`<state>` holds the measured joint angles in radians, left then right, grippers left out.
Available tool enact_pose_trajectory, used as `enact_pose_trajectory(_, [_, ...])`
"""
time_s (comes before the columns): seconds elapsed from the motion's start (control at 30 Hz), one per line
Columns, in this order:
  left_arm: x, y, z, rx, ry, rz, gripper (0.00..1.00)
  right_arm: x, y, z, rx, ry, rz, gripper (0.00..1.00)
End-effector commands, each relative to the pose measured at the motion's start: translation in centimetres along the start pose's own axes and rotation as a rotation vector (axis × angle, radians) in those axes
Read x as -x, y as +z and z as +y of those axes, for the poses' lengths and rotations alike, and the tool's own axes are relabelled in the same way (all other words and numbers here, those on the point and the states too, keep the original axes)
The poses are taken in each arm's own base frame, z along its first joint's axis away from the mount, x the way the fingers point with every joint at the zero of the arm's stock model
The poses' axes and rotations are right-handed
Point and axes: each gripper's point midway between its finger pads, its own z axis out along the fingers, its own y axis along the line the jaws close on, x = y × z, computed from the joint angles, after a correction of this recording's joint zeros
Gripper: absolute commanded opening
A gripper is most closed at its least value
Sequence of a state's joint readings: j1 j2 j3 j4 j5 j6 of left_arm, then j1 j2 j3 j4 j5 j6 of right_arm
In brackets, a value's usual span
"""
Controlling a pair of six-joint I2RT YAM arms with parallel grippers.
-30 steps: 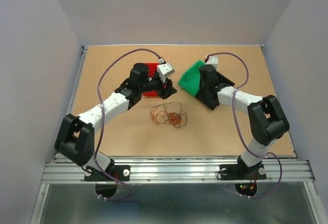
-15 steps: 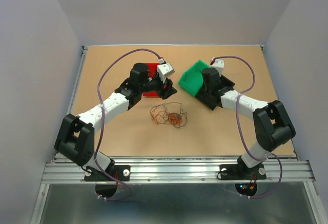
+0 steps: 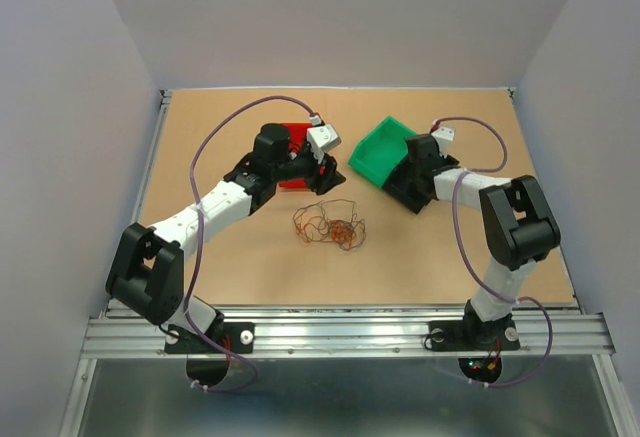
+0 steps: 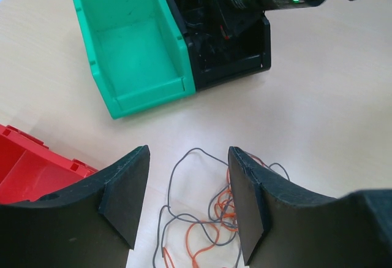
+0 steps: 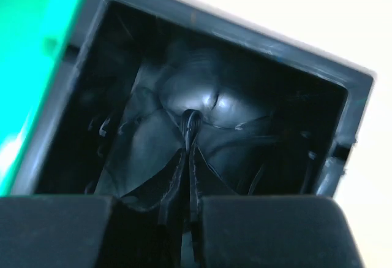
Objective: Untangle the cables
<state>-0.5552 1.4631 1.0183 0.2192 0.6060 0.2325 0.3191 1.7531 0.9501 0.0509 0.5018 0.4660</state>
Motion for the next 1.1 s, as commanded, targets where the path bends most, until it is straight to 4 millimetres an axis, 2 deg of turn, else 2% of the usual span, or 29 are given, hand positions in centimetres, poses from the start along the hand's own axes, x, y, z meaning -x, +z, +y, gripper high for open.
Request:
enact_pose_trajectory(0.0, [2.0, 0.0, -0.6, -0.021, 0.069, -0.032, 0.65, -2.0, 3.0, 1.0, -0.011, -0.001, 0.091, 0.10])
enact_pose_trajectory(0.03, [1.9, 0.3, -0.8, -0.024, 0.075, -0.028, 0.65, -2.1, 3.4, 1.3, -0.007, -0.004, 0.095, 0.10])
enact_pose_trajectory(0.07, [1.6, 0.4, -0.6, -0.012, 0.087, -0.018, 0.65, -2.9, 3.9, 1.4, -0.020, -0.019, 0.126, 0.11])
enact_pose_trajectory(0.17, [1.6, 0.5, -0.7, -0.006, 0.101, -0.014, 0.65, -2.7, 3.8, 1.4, -0.021, -0.013, 0.121, 0.15])
enact_pose_trajectory(0.23, [1.6, 0.4, -0.8, -0.008, 0.117, -0.014, 0.65, -1.5, 2.7, 0.7, -0.032, 0.007, 0.085, 0.23])
enact_pose_trajectory(0.33, [1.3, 0.3, -1.5, -0.023, 0.150, -0.002, 0.65, -0.9, 1.1, -0.5, -0.047, 0.022, 0.051, 0.29])
enact_pose_trajectory(0.37, [1.0, 0.5, -2.1, -0.025, 0.193, 0.019, 0.66, -0.1, -0.1, -1.0, -0.045, 0.039, 0.021, 0.33])
enact_pose_trajectory(0.4, [1.1, 0.6, -2.4, -0.018, 0.220, 0.021, 0.66, 1.5, -0.5, -0.5, -0.024, 0.069, -0.025, 0.37])
enact_pose_trajectory(0.43, [0.7, 0.8, -2.9, -0.015, 0.236, 0.037, 0.66, 0.9, -1.0, -1.2, -0.029, 0.068, -0.024, 0.40])
enact_pose_trajectory(0.47, [0.4, 0.8, -2.8, 0.011, 0.271, 0.055, 0.67, 2.5, -2.2, -1.0, 0.001, 0.099, -0.069, 0.42])
enact_pose_trajectory(0.5, [0.1, 1.1, -3.9, -0.008, 0.285, 0.068, 0.68, 2.6, -2.6, -1.1, 0.013, 0.106, -0.078, 0.45])
enact_pose_trajectory(0.63, [-1.3, 1.5, -5.8, -0.050, 0.339, 0.127, 0.68, 3.4, -5.3, -0.8, 0.101, 0.135, -0.124, 0.60])
enact_pose_trajectory(0.67, [-1.5, 1.6, -6.2, -0.066, 0.351, 0.138, 0.68, 2.7, -5.7, -0.9, 0.121, 0.117, -0.123, 0.61])
enact_pose_trajectory(0.7, [-2.1, 1.8, -6.5, -0.086, 0.376, 0.158, 0.68, 3.5, -6.8, -0.6, 0.159, 0.127, -0.151, 0.63])
enact_pose_trajectory(0.77, [-3.5, 2.0, -7.2, -0.108, 0.406, 0.204, 0.67, 2.7, -7.9, 0.1, 0.239, 0.101, -0.150, 0.67])
enact_pose_trajectory(0.83, [-4.8, 1.9, -7.4, -0.113, 0.435, 0.245, 0.66, 3.1, -9.5, 0.8, 0.313, 0.094, -0.173, 0.69])
enact_pose_trajectory(0.87, [-5.7, 1.8, -7.3, -0.104, 0.442, 0.268, 0.66, 2.4, -10.0, 1.0, 0.346, 0.081, -0.162, 0.70])
enact_pose_trajectory(0.93, [-6.2, 1.6, -7.0, -0.092, 0.455, 0.285, 0.66, 3.1, -11.3, 0.8, 0.378, 0.093, -0.194, 0.70])
enact_pose_trajectory(1.03, [-6.9, 1.1, -6.6, -0.065, 0.467, 0.310, 0.67, 2.5, -12.1, 0.0, 0.382, 0.102, -0.208, 0.71])
enact_pose_trajectory(1.07, [-7.2, 1.0, -6.5, -0.057, 0.475, 0.320, 0.67, 3.1, -12.8, -0.3, 0.390, 0.118, -0.232, 0.71])
